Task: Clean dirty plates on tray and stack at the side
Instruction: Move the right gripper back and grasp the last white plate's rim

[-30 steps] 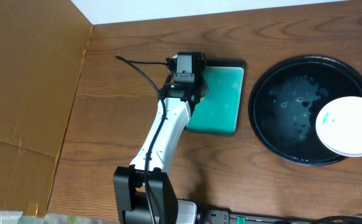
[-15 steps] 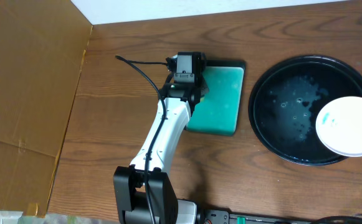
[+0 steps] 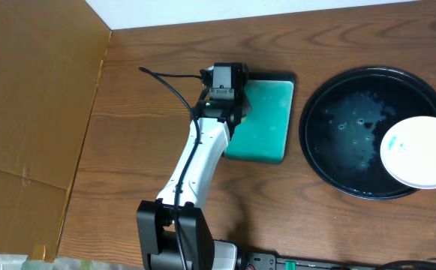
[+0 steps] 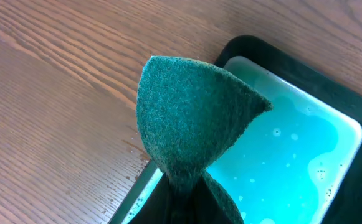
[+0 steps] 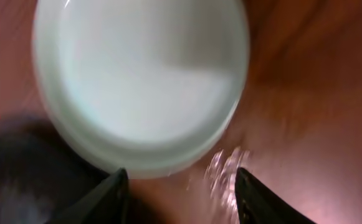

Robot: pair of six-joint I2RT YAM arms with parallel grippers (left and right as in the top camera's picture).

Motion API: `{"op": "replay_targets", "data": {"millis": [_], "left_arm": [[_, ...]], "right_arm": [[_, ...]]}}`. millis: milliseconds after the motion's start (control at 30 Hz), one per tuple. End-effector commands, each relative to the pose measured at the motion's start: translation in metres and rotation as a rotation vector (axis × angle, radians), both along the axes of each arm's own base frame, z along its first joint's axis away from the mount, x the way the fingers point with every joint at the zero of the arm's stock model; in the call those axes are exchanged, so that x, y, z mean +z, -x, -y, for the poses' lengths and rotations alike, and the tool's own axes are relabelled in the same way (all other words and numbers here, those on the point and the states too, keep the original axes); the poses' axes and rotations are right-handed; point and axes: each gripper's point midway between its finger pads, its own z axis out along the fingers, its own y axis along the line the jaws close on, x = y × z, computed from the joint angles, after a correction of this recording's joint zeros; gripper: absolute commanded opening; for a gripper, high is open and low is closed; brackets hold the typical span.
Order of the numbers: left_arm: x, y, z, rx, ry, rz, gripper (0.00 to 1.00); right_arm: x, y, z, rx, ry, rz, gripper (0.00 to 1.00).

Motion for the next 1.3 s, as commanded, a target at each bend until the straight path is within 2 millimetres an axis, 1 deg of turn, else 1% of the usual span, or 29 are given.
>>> {"op": "replay_targets", "data": {"millis": [0,100,133,167,200,333,400,500,567,667,733,800,1033,1233,1267], "left_arm": [[0.003,0.001,-0.002,-0.004,-0.010,0.008,0.08],[0.003,0.001,-0.002,-0.004,-0.010,0.008,0.07],[0.003,0.001,-0.002,-0.005,-0.010,0.008,0.07],[0.003,0.001,-0.002,-0.005,-0.010,0.008,0.07],[0.003,0.001,-0.002,-0.005,-0.010,0.008,0.07],[0.003,0.001,-0.002,-0.004,-0.010,0.008,0.08],[0.003,0.002,-0.002,-0.004,-0.010,0.007,0.07],[0.003,0.001,-0.002,-0.004,-0.010,0.008,0.07],[0.003,0.001,-0.002,-0.004,-0.010,0.008,0.07],[0.003,0.001,-0.002,-0.004,-0.010,0.008,0.07],[0.003,0.001,-0.002,-0.004,-0.010,0.009,0.08],[0.003,0.001,-0.002,-0.004,-0.010,0.008,0.08],[0.003,0.001,-0.002,-0.004,-0.010,0.009,0.08],[0.003,0.001,-0.002,-0.004,-0.010,0.009,0.08],[0.003,0.001,-0.002,-0.004,-0.010,0.009,0.08]], "right_arm": [[0.049,0.014,-0.029,0.052,0.094,0.021,0.51],[0.057,0.032,-0.048,0.087,0.132,-0.036,0.56],[0.058,0.040,-0.057,0.109,0.139,-0.068,0.63],[0.056,0.048,-0.063,0.127,0.147,-0.101,0.73],[0.054,0.056,-0.069,0.130,0.154,-0.142,0.80],[0.044,0.082,-0.079,0.112,0.189,-0.273,0.79],[0.039,0.092,-0.085,0.122,0.182,-0.314,0.79],[0.028,0.101,-0.087,0.129,0.173,-0.349,0.80],[0.019,0.105,-0.092,0.160,0.150,-0.354,0.84],[0.006,0.104,-0.114,0.321,0.065,-0.303,0.84],[-0.001,0.105,-0.123,0.358,0.025,-0.283,0.86],[-0.010,0.108,-0.124,0.351,0.016,-0.286,0.90],[-0.034,0.125,-0.127,0.281,-0.015,-0.333,0.89],[-0.048,0.133,-0.128,0.247,-0.027,-0.350,0.84],[-0.049,0.132,-0.128,0.245,-0.026,-0.346,0.81]]}}
